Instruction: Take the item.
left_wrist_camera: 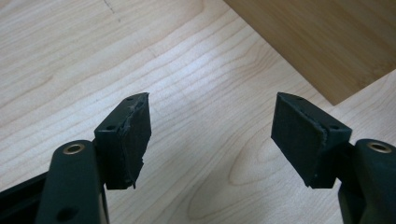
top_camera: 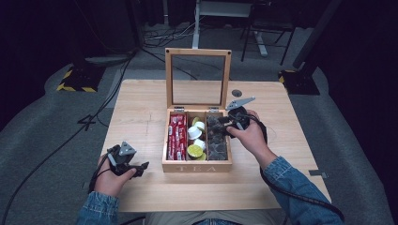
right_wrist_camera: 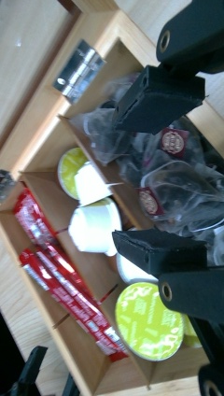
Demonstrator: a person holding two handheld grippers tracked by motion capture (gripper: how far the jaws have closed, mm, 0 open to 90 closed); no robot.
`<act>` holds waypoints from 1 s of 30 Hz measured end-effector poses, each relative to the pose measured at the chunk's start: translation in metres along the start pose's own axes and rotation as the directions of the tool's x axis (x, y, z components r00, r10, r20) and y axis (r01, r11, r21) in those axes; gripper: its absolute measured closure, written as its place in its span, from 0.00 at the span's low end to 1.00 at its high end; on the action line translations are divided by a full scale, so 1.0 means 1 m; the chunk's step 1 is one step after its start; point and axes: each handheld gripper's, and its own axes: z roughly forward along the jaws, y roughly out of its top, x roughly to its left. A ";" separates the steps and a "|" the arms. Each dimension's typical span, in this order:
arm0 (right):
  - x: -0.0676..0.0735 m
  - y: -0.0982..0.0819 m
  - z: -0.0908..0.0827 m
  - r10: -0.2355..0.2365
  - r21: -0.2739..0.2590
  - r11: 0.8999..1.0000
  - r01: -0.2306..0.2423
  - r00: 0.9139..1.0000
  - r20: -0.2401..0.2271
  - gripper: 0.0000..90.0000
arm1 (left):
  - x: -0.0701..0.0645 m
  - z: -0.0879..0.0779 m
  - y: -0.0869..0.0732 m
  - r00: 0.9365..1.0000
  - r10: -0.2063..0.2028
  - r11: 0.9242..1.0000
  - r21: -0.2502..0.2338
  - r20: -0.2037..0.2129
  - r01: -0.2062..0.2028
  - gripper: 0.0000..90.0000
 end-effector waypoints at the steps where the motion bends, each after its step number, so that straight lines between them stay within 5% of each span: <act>1: 0.000 -0.001 0.001 0.003 0.008 1.000 -0.003 1.000 -0.004 0.46 | 0.000 0.001 0.000 1.000 -0.001 1.000 0.002 0.000 0.001 0.32; 14: 0.003 -0.012 0.019 -0.006 0.096 0.995 0.008 1.000 -0.015 0.62 | -0.001 0.013 -0.003 1.000 0.006 0.999 0.033 0.026 -0.007 0.31; 30: 0.003 -0.013 0.022 -0.055 0.099 0.994 0.053 0.998 0.026 0.86 | 0.003 0.020 -0.008 1.000 0.024 1.000 0.009 0.012 -0.024 0.27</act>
